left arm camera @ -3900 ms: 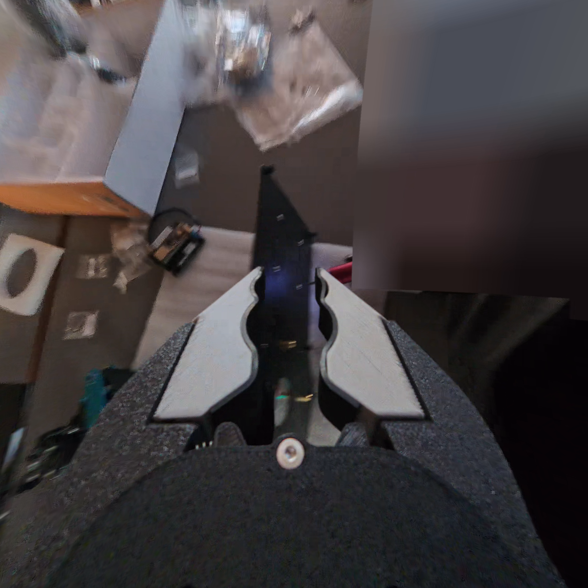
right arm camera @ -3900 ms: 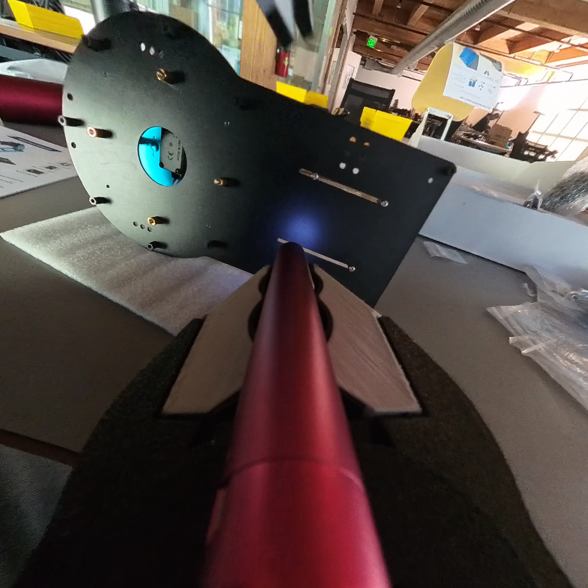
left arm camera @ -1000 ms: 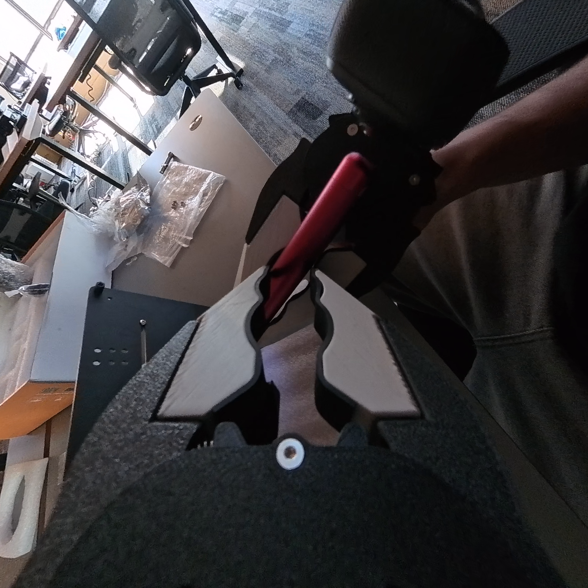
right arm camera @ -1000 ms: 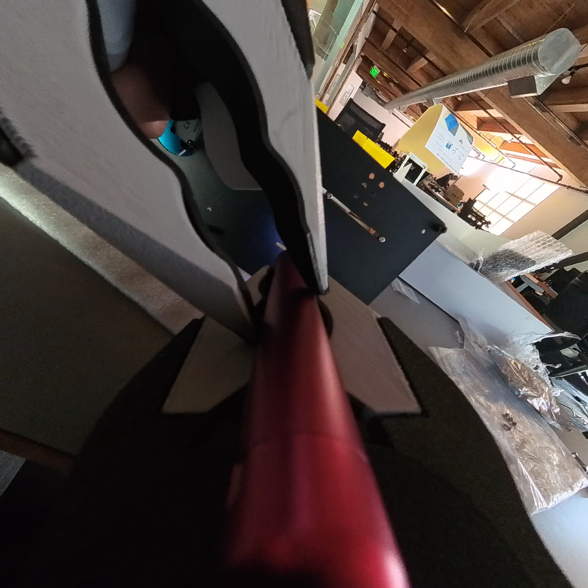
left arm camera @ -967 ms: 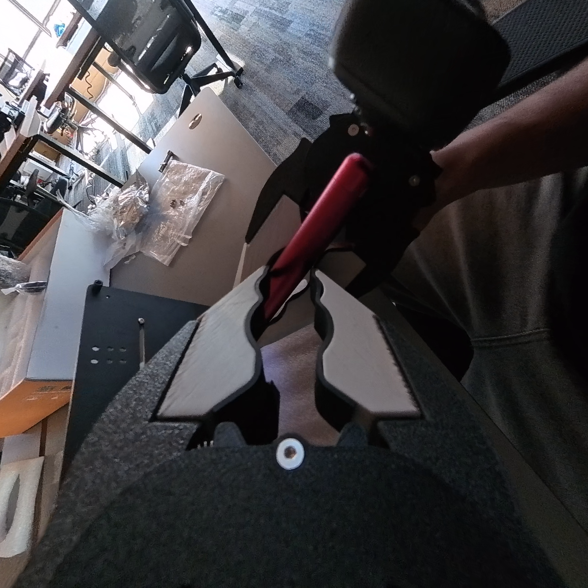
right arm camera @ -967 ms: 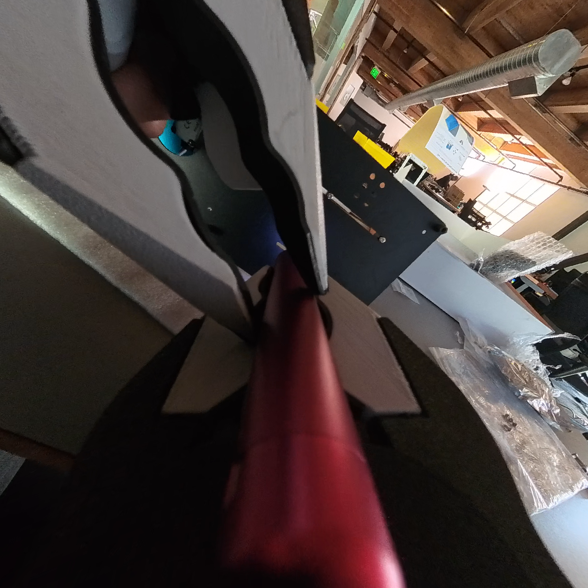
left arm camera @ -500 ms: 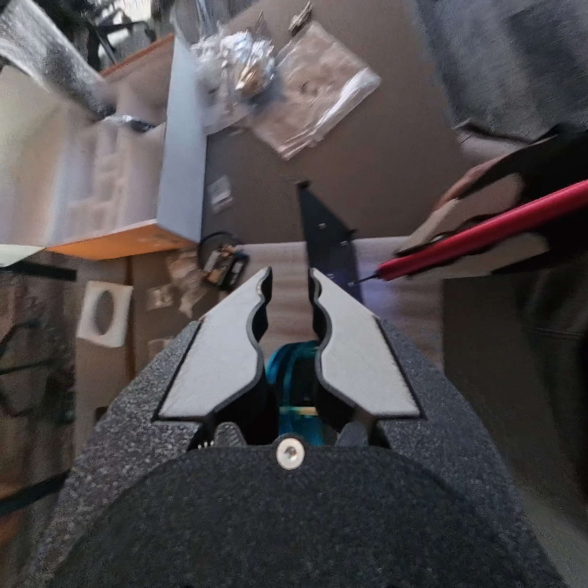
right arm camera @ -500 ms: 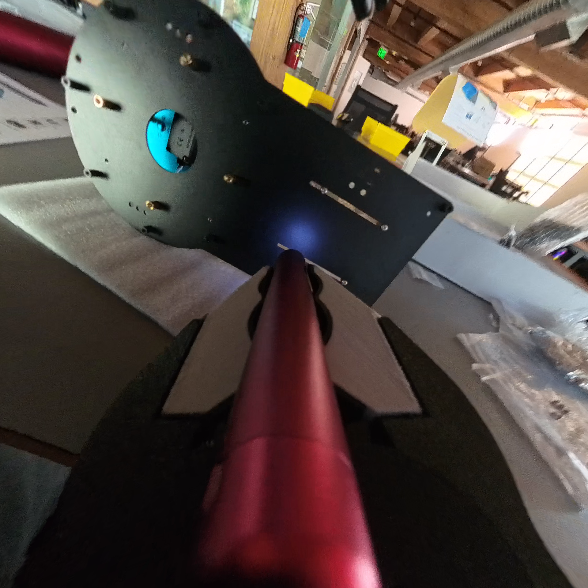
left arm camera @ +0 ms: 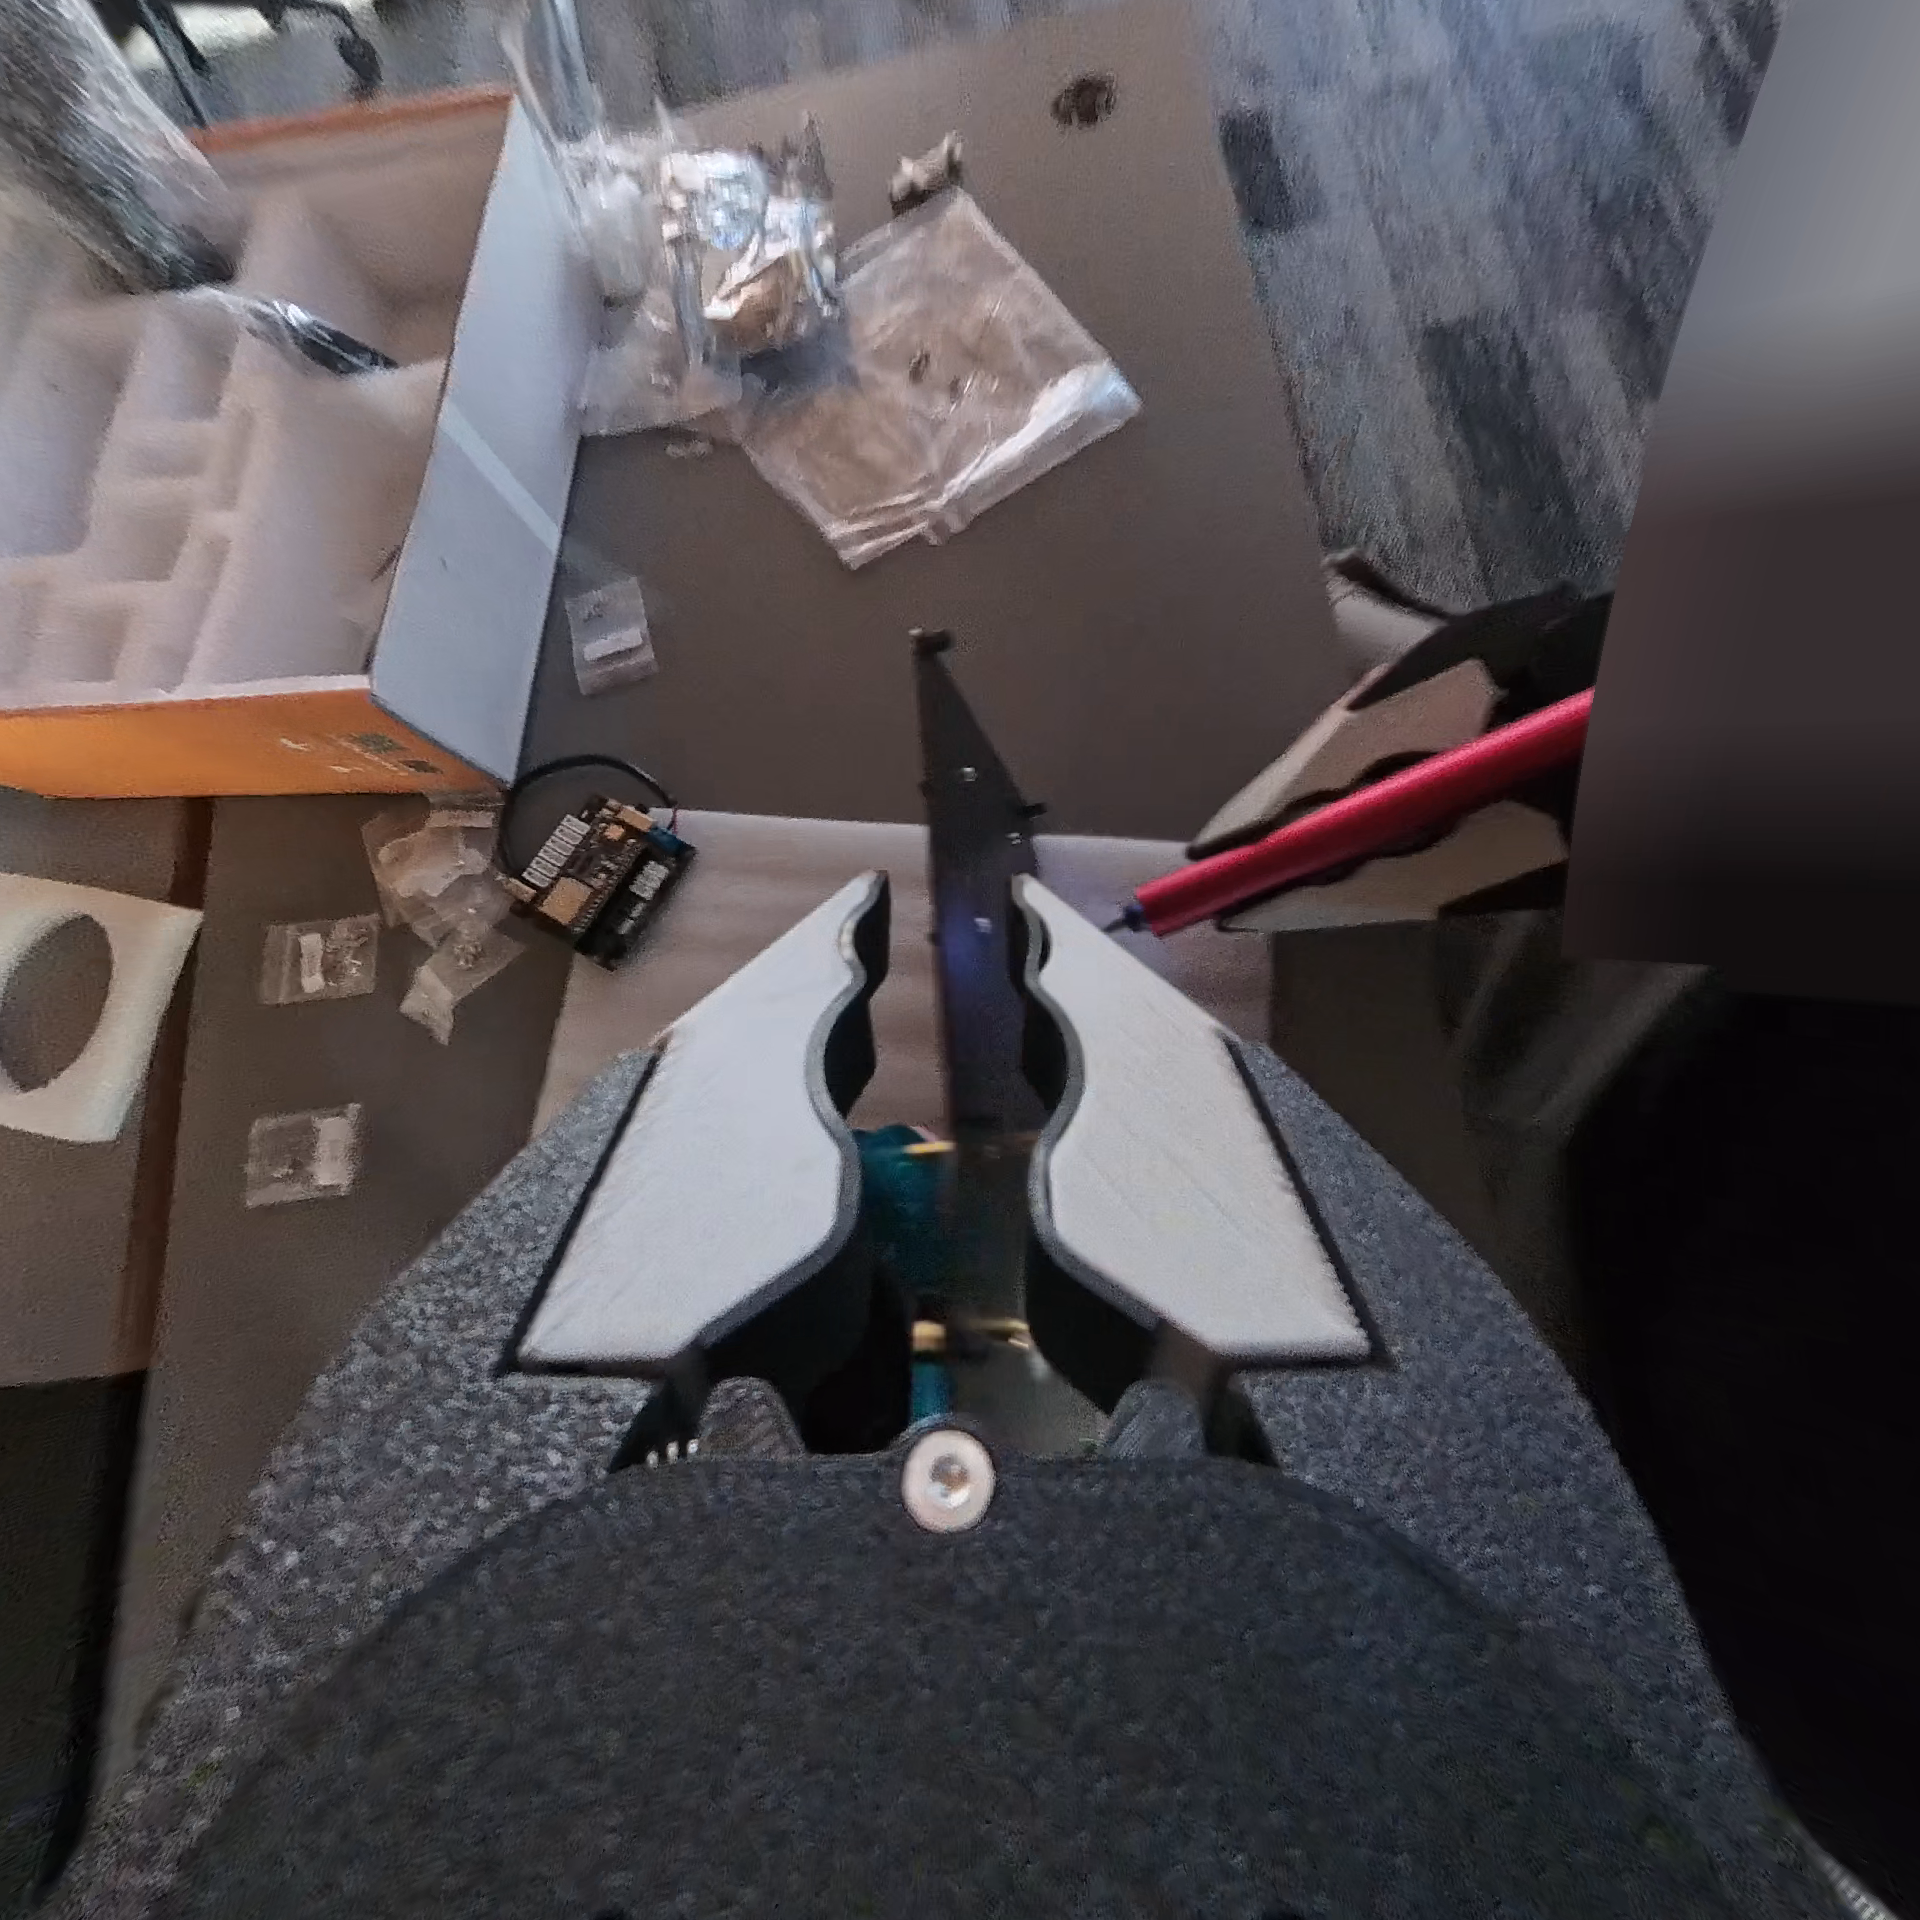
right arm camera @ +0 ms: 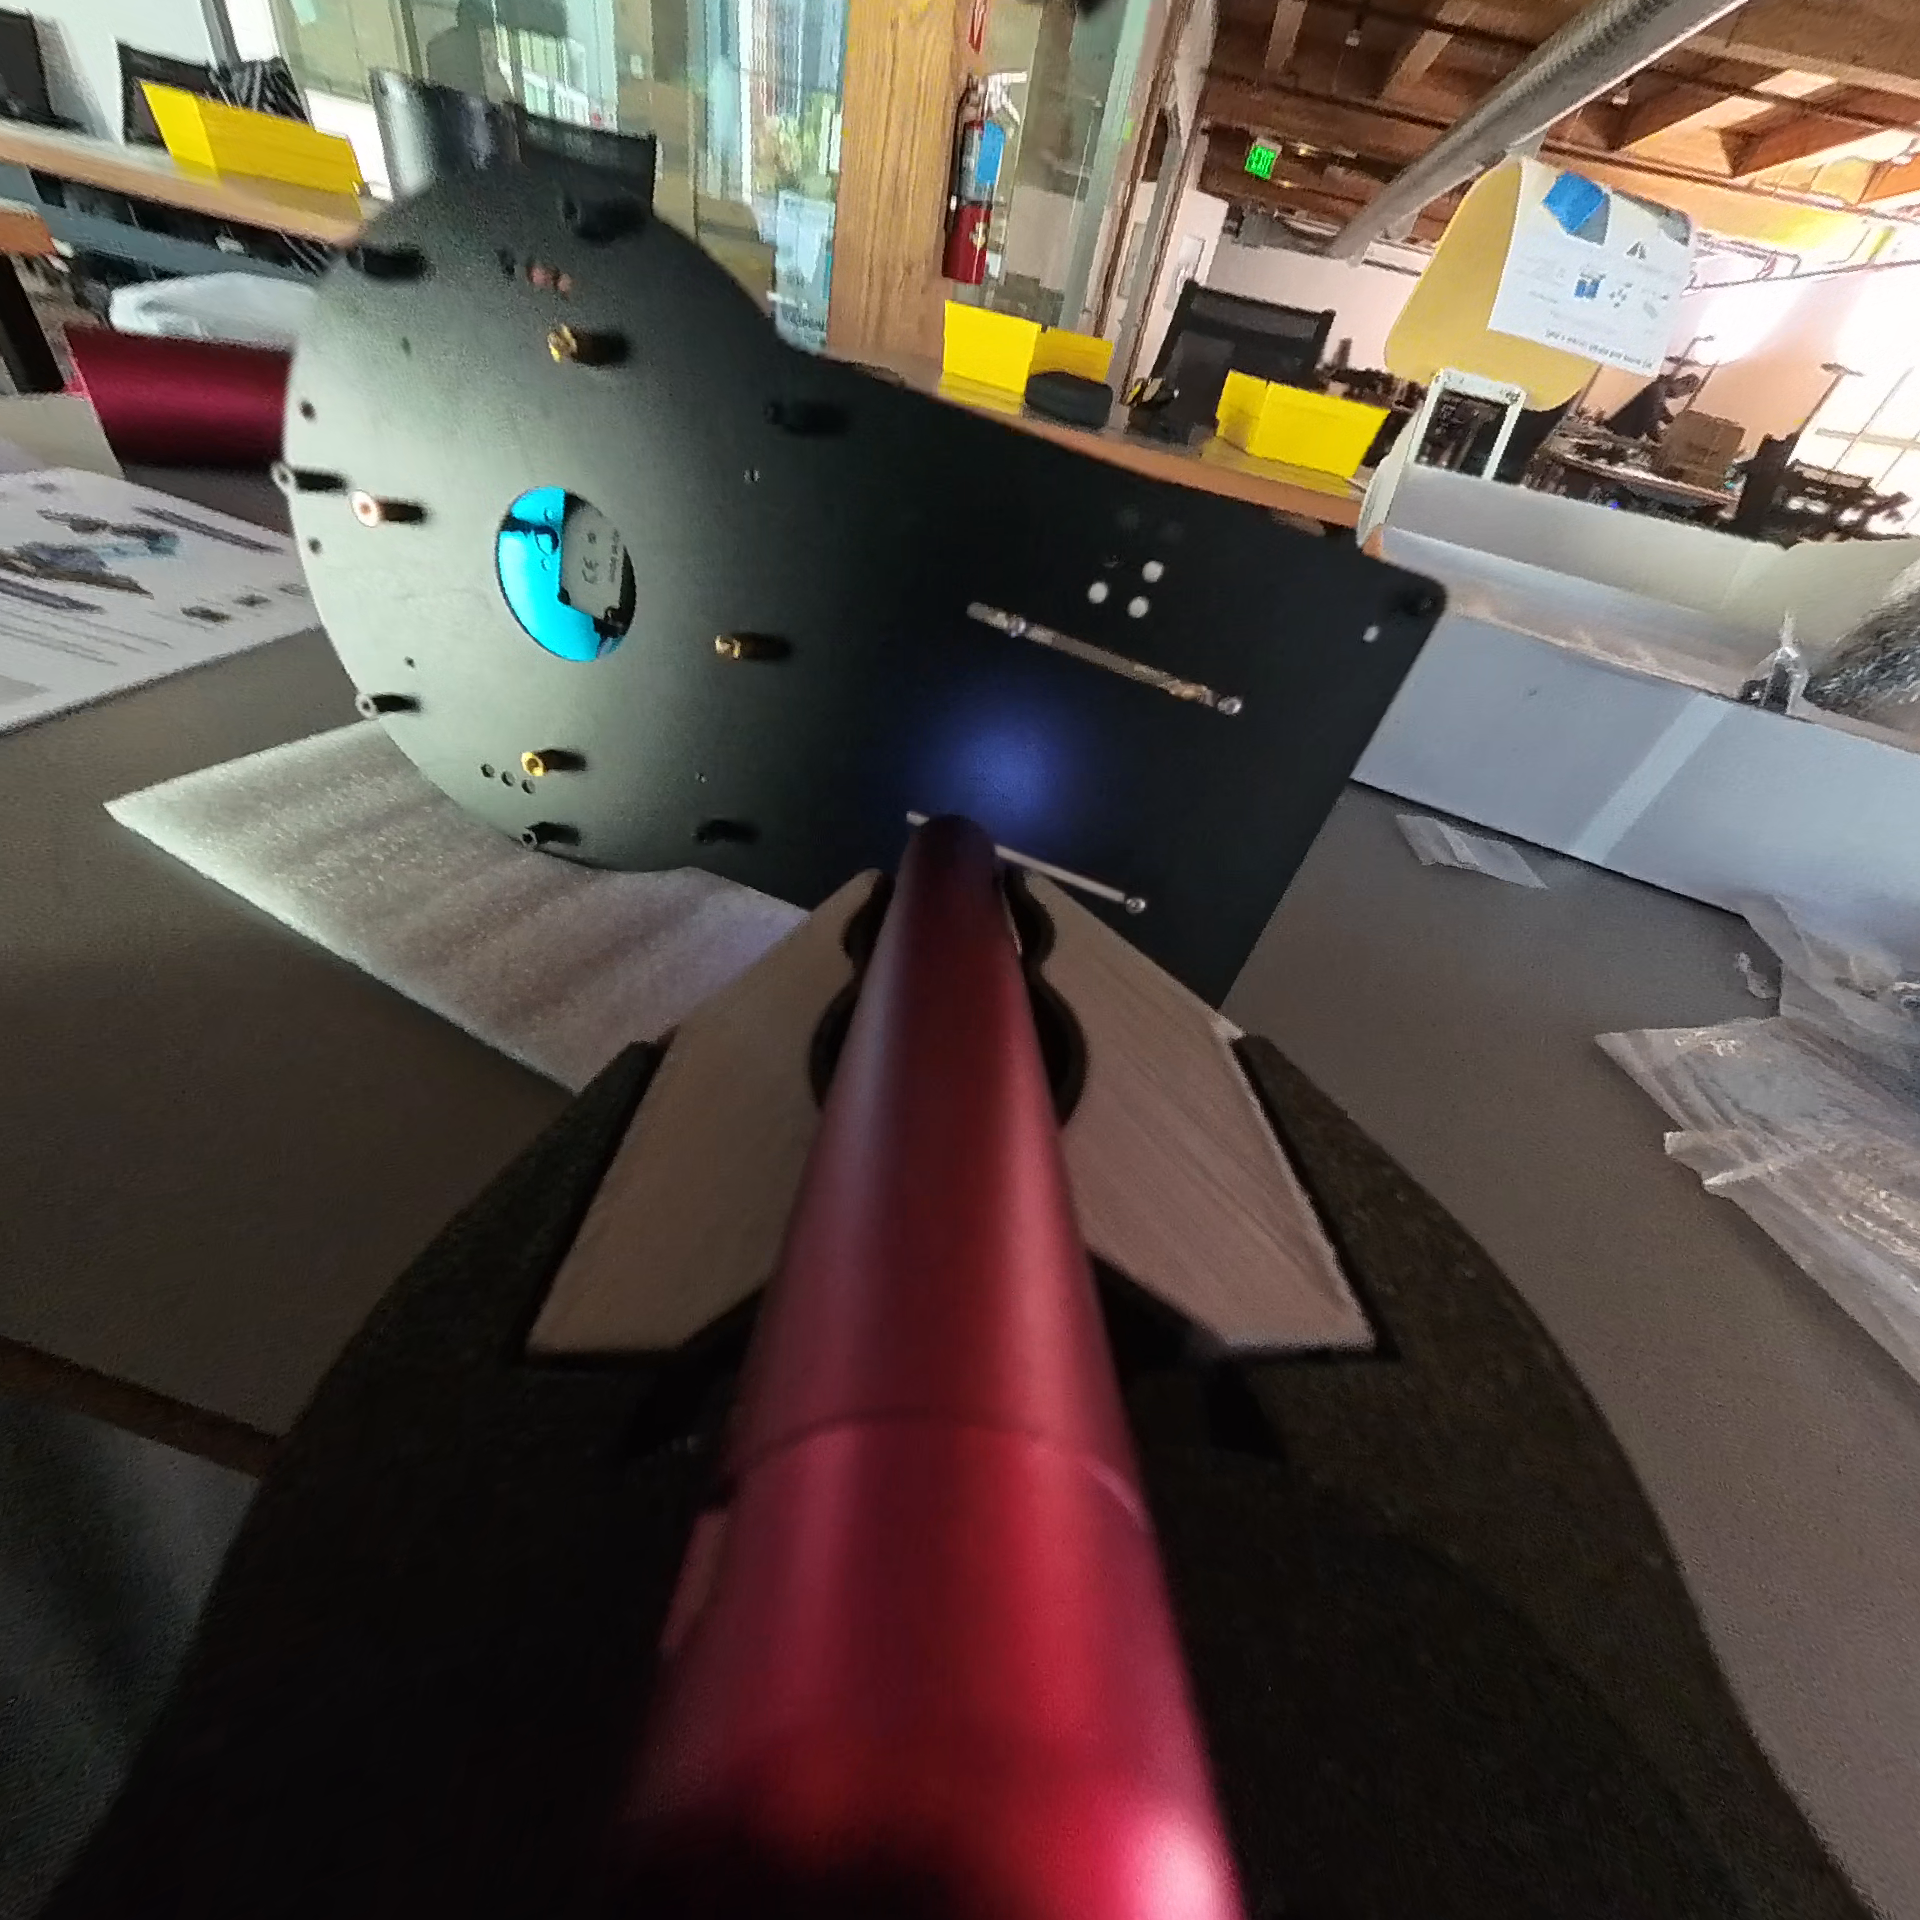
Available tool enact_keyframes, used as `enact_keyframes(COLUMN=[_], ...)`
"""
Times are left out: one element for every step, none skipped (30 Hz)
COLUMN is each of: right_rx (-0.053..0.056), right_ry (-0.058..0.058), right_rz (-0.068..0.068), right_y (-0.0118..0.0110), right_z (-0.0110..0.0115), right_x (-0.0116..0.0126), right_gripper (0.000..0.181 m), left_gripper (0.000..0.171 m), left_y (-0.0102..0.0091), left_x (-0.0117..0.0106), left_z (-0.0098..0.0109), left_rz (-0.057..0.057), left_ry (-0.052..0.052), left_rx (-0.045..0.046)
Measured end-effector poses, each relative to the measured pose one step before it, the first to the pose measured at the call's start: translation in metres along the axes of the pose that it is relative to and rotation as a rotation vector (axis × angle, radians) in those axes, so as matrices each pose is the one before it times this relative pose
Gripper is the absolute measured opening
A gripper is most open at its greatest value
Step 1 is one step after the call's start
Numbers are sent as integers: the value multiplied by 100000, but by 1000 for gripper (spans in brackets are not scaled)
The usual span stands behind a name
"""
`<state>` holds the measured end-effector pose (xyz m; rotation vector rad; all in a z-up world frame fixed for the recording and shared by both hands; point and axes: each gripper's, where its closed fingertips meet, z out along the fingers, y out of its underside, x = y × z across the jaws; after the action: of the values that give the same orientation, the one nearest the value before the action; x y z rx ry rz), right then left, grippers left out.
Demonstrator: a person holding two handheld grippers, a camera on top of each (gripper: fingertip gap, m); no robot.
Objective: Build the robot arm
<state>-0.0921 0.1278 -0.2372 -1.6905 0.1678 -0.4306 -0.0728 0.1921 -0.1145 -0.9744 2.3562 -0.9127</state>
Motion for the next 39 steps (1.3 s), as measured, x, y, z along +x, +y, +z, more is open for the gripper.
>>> enact_keyframes(right_rx=[1078,925,1691,2673,1946,559,961,110,-5389,-10844,-12338,-10198,-5332,-82,1365,221,-1533,-3545,-4056,262,2927,4311,4955,4397,4343,3316,1326,1002,2096,1267,-1087,-1519,1200,4234,3939,2438,-698,-2041,-2564], right_ry=[162,961,1574,2241,2141,-54,-368,-883,-933,-1377,-4760,-5469,-4176,-5323,-7787,-7291,-4087,-2856,-2014,-256,697,-1464,-4072,-4273,-4294,-7249,-8484,-5446,-6171,-8321,-6478,-2051,392,392,-2651,-2793,-1192,93,68], right_rz=[2226,2484,2765,3155,4760,5864,5800,2445,-2410,-5061,-6970,-7774,-7727,-6844,-6128,-3984,569,2851,945,-1569,-1451,-1649,-1630,-1988,-1688,-544,1815,4082,2750,2287,1313,-118,317,1668,3035,3108,1275,-587,-1733], right_y=[-410,-615,-922,-1224,-1327,-1406,-1702,-1785,-1134,-243,361,481,184,-131,129,828,1496,2107,2223,1532,772,45,-553,-822,-977,-876,-627,-639,-621,-261,121,145,-192,-581,-502,-232,187,348,357], right_z=[-374,-472,-515,-476,-296,-101,8,208,487,632,643,460,287,217,125,73,105,104,69,58,29,27,126,319,488,629,800,1028,1128,1108,929,616,276,-97,-238,-268,-259,-330,-477], right_x=[295,578,876,1265,1571,1529,1615,1597,1734,1843,1524,1335,1241,819,375,395,784,861,811,805,598,-70,-746,-1009,-1163,-1615,-1753,-1369,-1613,-1893,-1495,-763,-299,-105,-375,-286,-38,134,113], right_gripper=[21,21,21,21,21,20,21,20,21,21,21,21,21,21,21,21,21,21,21,20,20,20,20,20,20,20,20,20,20,20,20,20,21,20,20,20,21,21,19], left_gripper=[22,22,22,21,21,21,21,22,21,22,21,21,21,21,21,21,21,21,21,21,21,21,22,22,23,25,28,34,43,47,48,48,42,32,0,0,0,0,0], left_y=[149,195,312,612,972,1314,1662,1662,1405,1254,1107,890,660,371,114,-84,-315,-461,-407,-283,-258,-262,-303,-346,-421,-401,-348,-310,-307,-463,-520,-299,65,149,113,-11,-177,-199,1], left_x=[1279,1300,1344,1335,1242,1120,1031,734,297,85,102,139,171,129,38,-40,97,275,273,66,-112,-159,-162,-205,-321,-170,98,-88,-442,-393,-25,200,261,183,125,97,137,350,352], left_z=[-828,-840,-775,-595,-316,-26,148,269,296,268,233,202,189,229,271,327,387,479,606,775,1013,1249,1435,1476,1370,1226,1137,1110,1095,1037,947,870,762,578,336,141,5,-26,-32], left_rz=[-1930,-3119,-3865,-4829,-6194,-6997,-5978,-4784,-4926,-5495,-5602,-4141,-1647,768,2595,3278,3107,2909,3320,4047,4363,4449,4303,3447,2004,1258,1009,1110,1915,2918,3735,3954,5222,6465,6485,5635,3730,1251,99], left_ry=[-1232,-884,-188,343,463,675,1178,215,-1870,-2427,-1586,-811,-597,-895,-1688,-2245,-1348,373,904,14,-869,-1058,-984,-1380,-2280,-1681,-240,-1484,-3916,-4189,-2396,-1292,-1212,-2162,-2464,-2319,-1476,771,1513], left_rx=[4067,4360,4717,4473,3999,3508,2051,2177,3823,3977,3371,2704,1719,924,368,114,618,1058,472,-382,-675,-1004,-1296,-1252,-749,-535,-885,-1473,-1791,-965,-66,-754,-2401,-1968,-1146,-574,132,232,-621])
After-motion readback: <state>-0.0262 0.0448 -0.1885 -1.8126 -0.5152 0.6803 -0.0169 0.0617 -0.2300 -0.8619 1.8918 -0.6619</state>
